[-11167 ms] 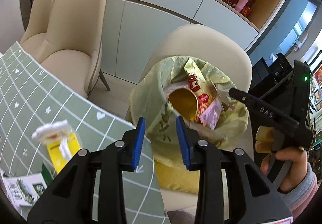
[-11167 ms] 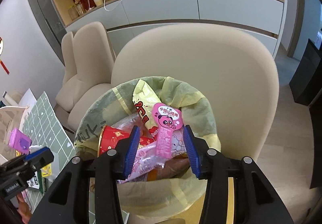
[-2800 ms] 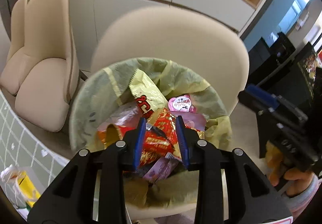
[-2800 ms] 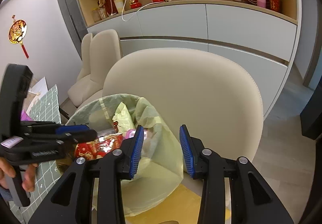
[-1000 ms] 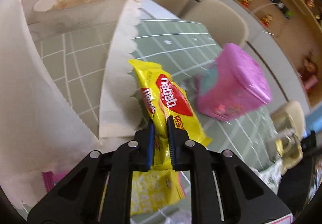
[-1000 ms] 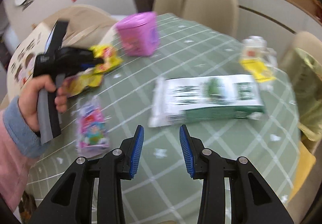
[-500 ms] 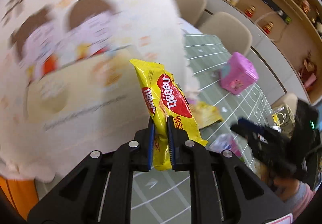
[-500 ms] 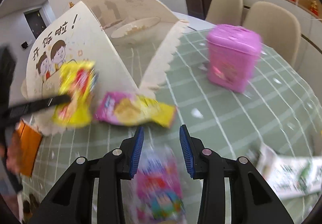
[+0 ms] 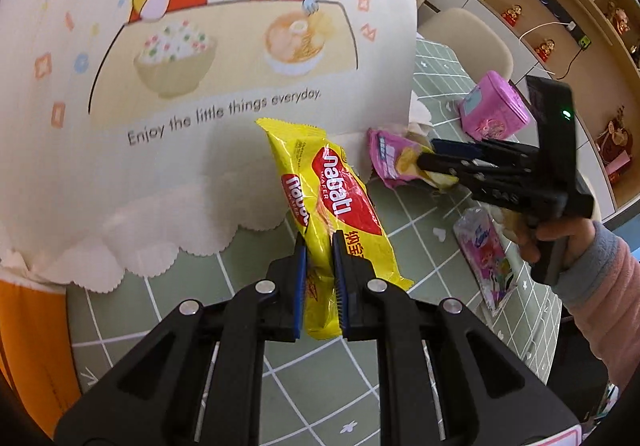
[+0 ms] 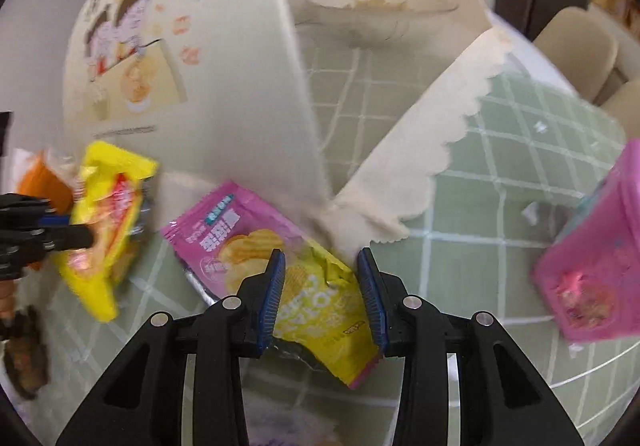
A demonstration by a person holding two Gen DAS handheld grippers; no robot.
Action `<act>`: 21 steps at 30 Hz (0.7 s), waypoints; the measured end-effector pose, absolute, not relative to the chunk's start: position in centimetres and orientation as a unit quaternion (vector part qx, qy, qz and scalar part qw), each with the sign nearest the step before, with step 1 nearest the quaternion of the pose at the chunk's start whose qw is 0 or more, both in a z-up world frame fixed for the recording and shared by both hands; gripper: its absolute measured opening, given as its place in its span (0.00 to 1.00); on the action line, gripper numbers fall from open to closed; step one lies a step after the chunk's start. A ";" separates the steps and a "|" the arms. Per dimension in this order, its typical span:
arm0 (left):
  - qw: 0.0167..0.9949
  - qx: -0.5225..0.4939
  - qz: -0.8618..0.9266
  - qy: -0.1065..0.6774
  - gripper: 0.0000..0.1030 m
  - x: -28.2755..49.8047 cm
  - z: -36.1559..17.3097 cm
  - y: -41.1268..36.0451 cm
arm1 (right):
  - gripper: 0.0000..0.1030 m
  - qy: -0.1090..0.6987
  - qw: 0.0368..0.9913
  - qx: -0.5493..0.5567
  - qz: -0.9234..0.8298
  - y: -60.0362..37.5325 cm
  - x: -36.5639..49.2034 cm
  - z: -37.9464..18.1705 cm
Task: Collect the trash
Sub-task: 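Grasp the pink-and-yellow chips bag with the right tool while the left tool holds the Nabati bag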
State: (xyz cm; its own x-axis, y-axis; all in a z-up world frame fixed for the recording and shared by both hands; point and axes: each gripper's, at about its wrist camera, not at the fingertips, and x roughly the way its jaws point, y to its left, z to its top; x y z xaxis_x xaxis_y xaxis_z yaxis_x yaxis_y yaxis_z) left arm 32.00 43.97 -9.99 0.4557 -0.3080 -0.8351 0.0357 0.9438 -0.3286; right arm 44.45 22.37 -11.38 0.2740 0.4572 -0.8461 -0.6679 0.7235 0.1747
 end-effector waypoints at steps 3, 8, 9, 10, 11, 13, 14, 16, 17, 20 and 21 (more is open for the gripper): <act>0.840 -0.131 -0.101 0.516 0.12 32.0 -10.4 43.5 | 0.27 0.476 0.794 -0.150 0.347 22.8 42.1 -11.3; 0.836 -0.138 -0.110 0.519 0.12 31.7 -10.0 42.3 | 0.12 0.484 0.810 -0.120 0.309 20.6 40.2 -10.0; 0.837 -0.137 -0.114 0.517 0.12 31.5 -9.8 41.8 | 0.12 0.483 0.815 -0.108 0.301 19.8 39.9 -9.4; 0.839 -0.136 -0.120 0.513 0.12 31.4 -9.4 41.3 | 0.12 0.481 0.821 -0.095 0.293 18.8 39.5 -8.8; 0.840 -0.135 -0.125 0.511 0.12 31.3 -9.0 40.8 | 0.12 0.479 0.828 -0.077 0.282 17.4 38.9 -7.8; 0.841 -0.134 -0.136 0.506 0.12 31.2 -8.1 39.4 | 0.12 0.474 0.839 -0.063 0.262 15.2 37.8 -6.3; 0.842 -0.133 -0.143 0.503 0.12 31.1 -7.7 38.7 | 0.12 0.471 0.844 -0.062 0.251 14.4 37.3 -5.7; 0.845 -0.126 -0.163 0.494 0.12 31.0 -6.5 36.7 | 0.12 0.462 0.857 -0.066 0.219 11.9 35.6 -4.3; 0.846 -0.121 -0.171 0.490 0.12 30.9 -6.1 35.8 | 0.12 0.461 0.861 -0.065 0.206 10.9 34.5 -3.7; 0.846 -0.106 -0.193 0.485 0.12 30.6 -5.0 32.5 | 0.12 0.464 0.869 -0.051 0.160 7.3 31.9 -3.0; 0.846 -0.102 -0.199 0.485 0.12 30.5 -4.8 31.5 | 0.12 0.465 0.872 -0.044 0.149 6.4 31.2 -3.0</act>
State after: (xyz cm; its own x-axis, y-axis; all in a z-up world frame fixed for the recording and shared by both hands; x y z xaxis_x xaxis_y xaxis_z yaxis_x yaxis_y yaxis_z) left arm 30.49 31.48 -4.79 0.4514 -0.4350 -0.7791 0.2377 0.9002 -0.3649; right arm 31.21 6.39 -3.02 0.5238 0.2195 -0.8231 -0.3014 0.9515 0.0619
